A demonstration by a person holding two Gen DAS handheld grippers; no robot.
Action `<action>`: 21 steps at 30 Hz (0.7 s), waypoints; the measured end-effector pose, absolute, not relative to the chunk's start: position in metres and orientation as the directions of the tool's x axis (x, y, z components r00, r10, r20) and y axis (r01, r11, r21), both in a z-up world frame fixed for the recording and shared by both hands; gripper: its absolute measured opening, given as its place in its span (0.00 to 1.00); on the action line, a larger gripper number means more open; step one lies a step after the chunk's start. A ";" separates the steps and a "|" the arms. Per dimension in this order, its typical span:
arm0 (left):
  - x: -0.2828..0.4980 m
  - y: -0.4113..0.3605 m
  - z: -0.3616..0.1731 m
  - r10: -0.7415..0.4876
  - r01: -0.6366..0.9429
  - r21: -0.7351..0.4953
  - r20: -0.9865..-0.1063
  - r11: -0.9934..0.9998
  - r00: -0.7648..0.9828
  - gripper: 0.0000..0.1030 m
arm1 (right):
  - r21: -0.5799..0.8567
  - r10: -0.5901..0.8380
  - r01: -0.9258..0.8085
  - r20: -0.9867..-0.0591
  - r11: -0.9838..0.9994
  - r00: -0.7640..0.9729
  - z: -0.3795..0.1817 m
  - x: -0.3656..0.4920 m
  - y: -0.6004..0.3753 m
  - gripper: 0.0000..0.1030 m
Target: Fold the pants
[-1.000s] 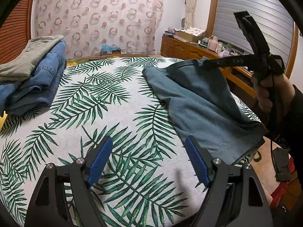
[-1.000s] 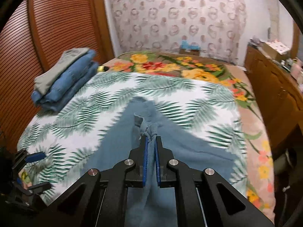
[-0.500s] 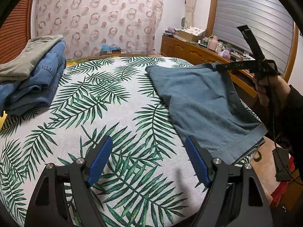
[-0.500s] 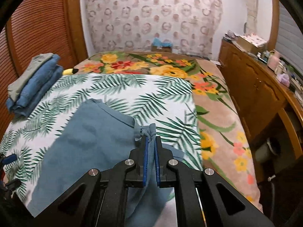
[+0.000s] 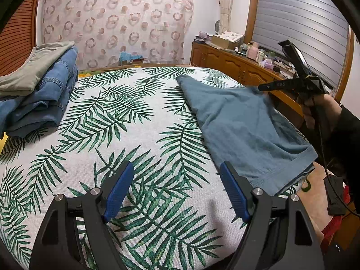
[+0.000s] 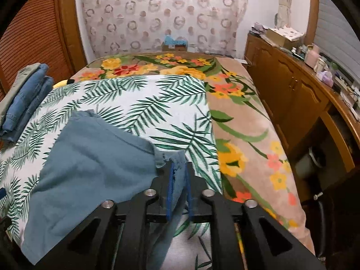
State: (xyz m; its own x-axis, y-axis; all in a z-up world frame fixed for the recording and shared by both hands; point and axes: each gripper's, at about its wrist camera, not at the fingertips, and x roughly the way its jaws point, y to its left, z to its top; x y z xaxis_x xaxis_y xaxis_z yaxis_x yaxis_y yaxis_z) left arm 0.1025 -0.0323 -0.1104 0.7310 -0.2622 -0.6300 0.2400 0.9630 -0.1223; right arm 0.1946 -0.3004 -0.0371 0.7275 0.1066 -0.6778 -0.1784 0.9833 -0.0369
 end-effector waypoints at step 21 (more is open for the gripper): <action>0.104 -0.046 -0.115 -0.272 0.269 -0.106 -0.649 0.957 0.711 0.77 | 0.019 0.278 -0.356 -0.662 0.934 0.696 -0.063 0.099 -0.277 0.29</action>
State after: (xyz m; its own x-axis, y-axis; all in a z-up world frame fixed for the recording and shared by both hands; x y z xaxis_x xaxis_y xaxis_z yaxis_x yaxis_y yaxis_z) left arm 0.1037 -0.0461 -0.1152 0.7109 -0.2718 -0.6487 0.2695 0.9572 -0.1057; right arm 0.0986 -0.2775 -0.0633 0.6958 0.2784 -0.6620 -0.3559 0.9343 0.0188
